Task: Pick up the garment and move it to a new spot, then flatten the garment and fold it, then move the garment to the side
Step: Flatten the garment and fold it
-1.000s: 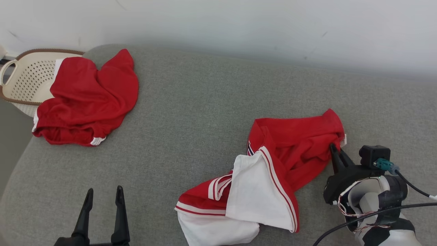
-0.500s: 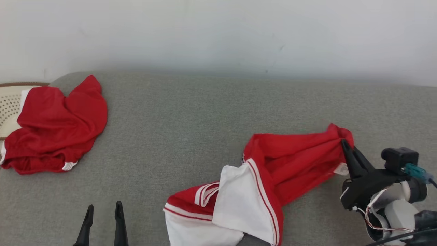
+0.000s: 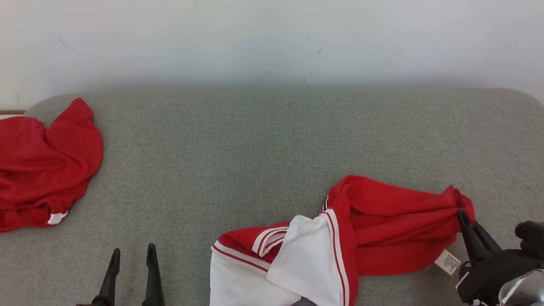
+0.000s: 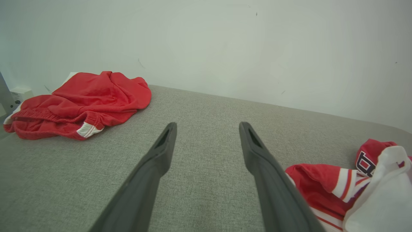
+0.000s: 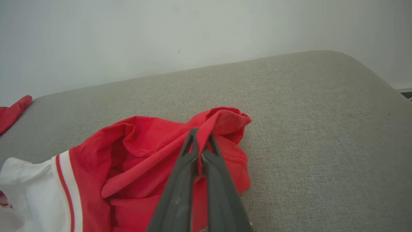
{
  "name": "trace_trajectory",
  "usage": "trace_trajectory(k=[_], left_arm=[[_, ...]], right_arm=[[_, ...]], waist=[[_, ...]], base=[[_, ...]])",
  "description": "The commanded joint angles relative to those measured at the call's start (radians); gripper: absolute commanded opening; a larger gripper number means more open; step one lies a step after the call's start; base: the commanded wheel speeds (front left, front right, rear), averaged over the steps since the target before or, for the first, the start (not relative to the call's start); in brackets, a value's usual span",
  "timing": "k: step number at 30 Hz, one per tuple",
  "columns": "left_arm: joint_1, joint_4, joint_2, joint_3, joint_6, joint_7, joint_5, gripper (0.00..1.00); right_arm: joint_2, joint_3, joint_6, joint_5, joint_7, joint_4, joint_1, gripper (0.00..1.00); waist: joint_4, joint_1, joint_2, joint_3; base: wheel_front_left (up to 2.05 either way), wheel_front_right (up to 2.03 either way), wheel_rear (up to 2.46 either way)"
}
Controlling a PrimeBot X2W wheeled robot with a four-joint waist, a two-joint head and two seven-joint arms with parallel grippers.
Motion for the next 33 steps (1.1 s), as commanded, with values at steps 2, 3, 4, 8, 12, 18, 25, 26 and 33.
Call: trace_trajectory(k=[2,3,4,8,12,18,25,26,33], left_arm=[[-0.013,0.01,0.0,0.003,-0.005,-0.004,0.0,1.0],[-0.018,0.01,0.0,0.005,-0.006,-0.004,0.001,1.0],[-0.02,0.01,0.0,0.006,-0.006,-0.004,0.002,1.0],[-0.012,0.01,0.0,0.015,-0.011,-0.004,0.009,1.0],[-0.002,0.004,0.0,0.021,-0.015,-0.004,0.014,1.0],[0.006,-0.005,0.0,0.024,-0.017,-0.004,0.023,1.0],[0.022,-0.019,0.0,0.031,-0.024,-0.004,0.036,1.0],[0.023,-0.022,0.0,0.032,-0.025,-0.004,0.037,1.0],[-0.003,-0.013,0.0,-0.012,-0.082,-0.004,0.047,1.0]], right_arm=[[0.003,-0.019,0.0,-0.046,-0.013,0.015,0.014,1.0],[0.003,-0.025,0.0,-0.067,-0.024,0.02,0.014,1.0],[0.007,-0.033,0.0,-0.091,-0.036,0.024,0.013,1.0],[0.028,-0.058,0.0,-0.16,-0.101,0.026,0.003,1.0],[0.057,-0.055,0.0,-0.176,-0.167,0.027,-0.001,1.0],[0.084,-0.033,0.0,-0.178,-0.237,0.047,-0.002,1.0],[0.135,-0.023,0.0,-0.203,-0.38,0.075,0.014,1.0],[0.141,-0.022,0.0,-0.207,-0.391,0.083,0.017,1.0],[0.158,-0.013,0.0,-0.219,-0.418,0.131,0.0,1.0]], waist=[[-0.003,0.0,0.0,0.006],[-0.003,0.0,0.0,0.005],[-0.002,0.0,0.0,0.003],[-0.001,0.0,0.0,-0.004],[0.005,0.0,0.0,-0.014],[0.019,0.0,0.0,-0.028],[0.035,0.0,0.0,-0.044],[0.036,0.0,0.0,-0.045],[0.036,0.0,0.0,-0.045]], base=[[0.0,0.0,0.0],[0.0,0.0,0.0],[0.0,0.0,0.0],[0.0,0.0,0.0],[0.0,0.0,0.0],[0.0,0.0,0.0],[0.0,0.0,0.0],[0.0,0.0,0.0],[0.0,0.0,0.0]])
